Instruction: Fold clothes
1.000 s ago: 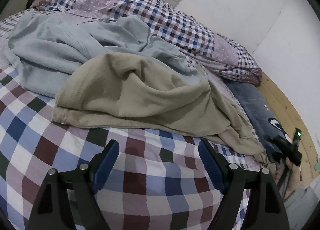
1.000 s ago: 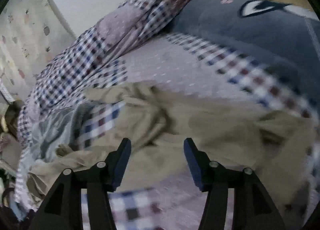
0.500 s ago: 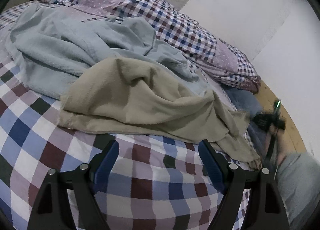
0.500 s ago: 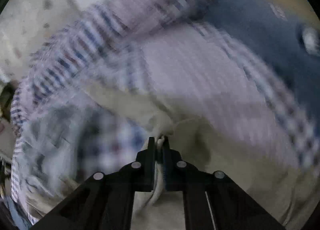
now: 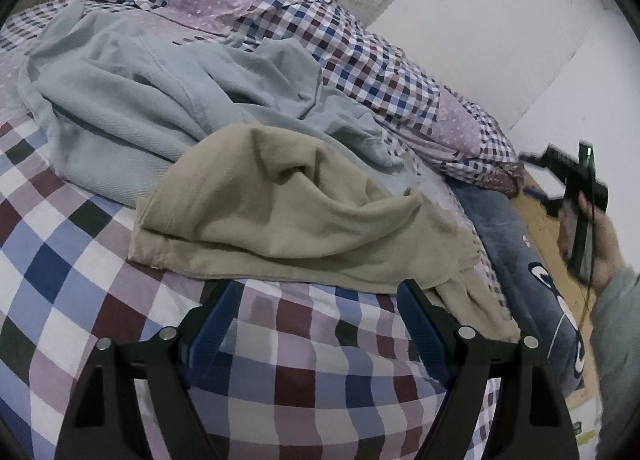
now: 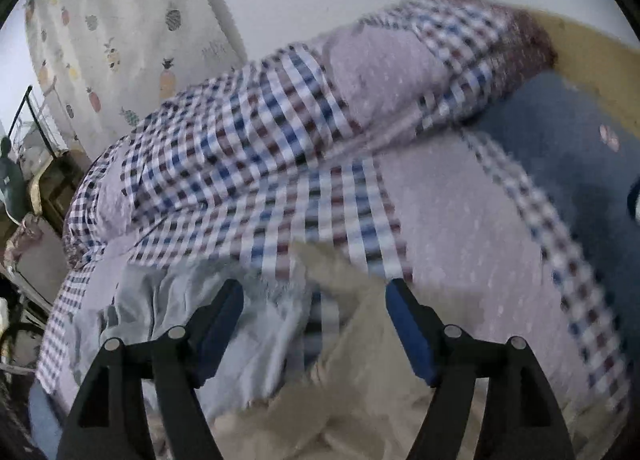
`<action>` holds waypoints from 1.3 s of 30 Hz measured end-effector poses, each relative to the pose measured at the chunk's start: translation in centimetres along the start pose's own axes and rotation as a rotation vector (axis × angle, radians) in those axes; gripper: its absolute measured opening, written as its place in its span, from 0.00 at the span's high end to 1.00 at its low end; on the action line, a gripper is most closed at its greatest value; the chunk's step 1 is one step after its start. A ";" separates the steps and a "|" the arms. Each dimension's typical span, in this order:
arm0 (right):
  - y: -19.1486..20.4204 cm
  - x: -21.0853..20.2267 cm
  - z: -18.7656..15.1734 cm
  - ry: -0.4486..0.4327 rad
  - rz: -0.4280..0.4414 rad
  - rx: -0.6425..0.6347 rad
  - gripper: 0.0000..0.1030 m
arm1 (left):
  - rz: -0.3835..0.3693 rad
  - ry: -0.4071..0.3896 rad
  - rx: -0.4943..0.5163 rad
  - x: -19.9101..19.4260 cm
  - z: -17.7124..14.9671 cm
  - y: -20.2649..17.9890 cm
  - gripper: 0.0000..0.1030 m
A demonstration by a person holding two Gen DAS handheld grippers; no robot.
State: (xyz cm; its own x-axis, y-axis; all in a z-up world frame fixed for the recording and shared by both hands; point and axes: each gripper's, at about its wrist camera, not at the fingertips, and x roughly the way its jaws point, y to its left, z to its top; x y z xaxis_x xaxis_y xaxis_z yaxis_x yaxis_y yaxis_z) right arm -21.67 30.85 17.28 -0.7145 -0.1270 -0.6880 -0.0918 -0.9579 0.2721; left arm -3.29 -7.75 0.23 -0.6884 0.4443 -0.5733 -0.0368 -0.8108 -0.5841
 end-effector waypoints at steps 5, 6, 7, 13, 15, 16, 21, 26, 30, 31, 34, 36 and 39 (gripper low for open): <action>-4.3 -2.3 -5.6 0.026 -0.047 0.114 0.25 | 0.030 -0.006 0.015 -0.1 0.5 0.1 0.18; -4.6 -2.9 -6.9 0.026 -0.043 0.133 0.25 | 0.048 -0.010 0.023 -0.1 0.7 0.2 0.18; -4.9 -3.5 -8.3 0.029 -0.024 0.151 0.25 | 0.062 -0.014 0.028 -0.2 0.9 0.4 0.18; -3.5 -4.8 -18.3 0.108 0.185 0.206 0.25 | 0.084 -0.048 -0.019 -1.6 2.3 2.2 0.18; -0.9 -3.9 -20.8 0.149 0.250 0.201 0.25 | 0.062 -0.076 -0.086 -2.4 2.6 3.3 0.18; 0.9 -3.3 -21.9 0.166 0.285 0.196 0.25 | 0.058 -0.091 -0.118 -2.7 2.8 3.8 0.18; 10.2 -0.2 -26.0 0.241 0.424 0.131 0.25 | 0.039 -0.191 -0.288 -5.5 3.8 7.5 0.18; 18.1 2.0 -27.7 0.273 0.480 0.056 0.25 | 0.018 -0.242 -0.429 -7.6 4.7 11.1 0.18; 23.6 3.7 -28.0 0.277 0.456 -0.035 0.26 | -0.005 -0.238 -0.514 -8.3 4.9 13.3 0.18; 25.0 4.2 -28.1 0.277 0.433 -0.072 0.26 | -0.012 -0.237 -0.527 -8.5 5.0 13.7 0.18; 28.7 5.9 -28.2 0.269 0.340 -0.193 0.27 | -0.031 -0.234 -0.539 -9.0 5.4 14.5 0.18; 30.2 7.1 -28.1 0.275 0.281 -0.226 0.37 | -0.043 -0.232 -0.534 -9.5 5.6 14.9 0.18; 30.9 8.4 -27.6 0.290 0.237 -0.217 0.81 | -0.055 -0.243 -0.535 -10.4 6.0 15.6 0.18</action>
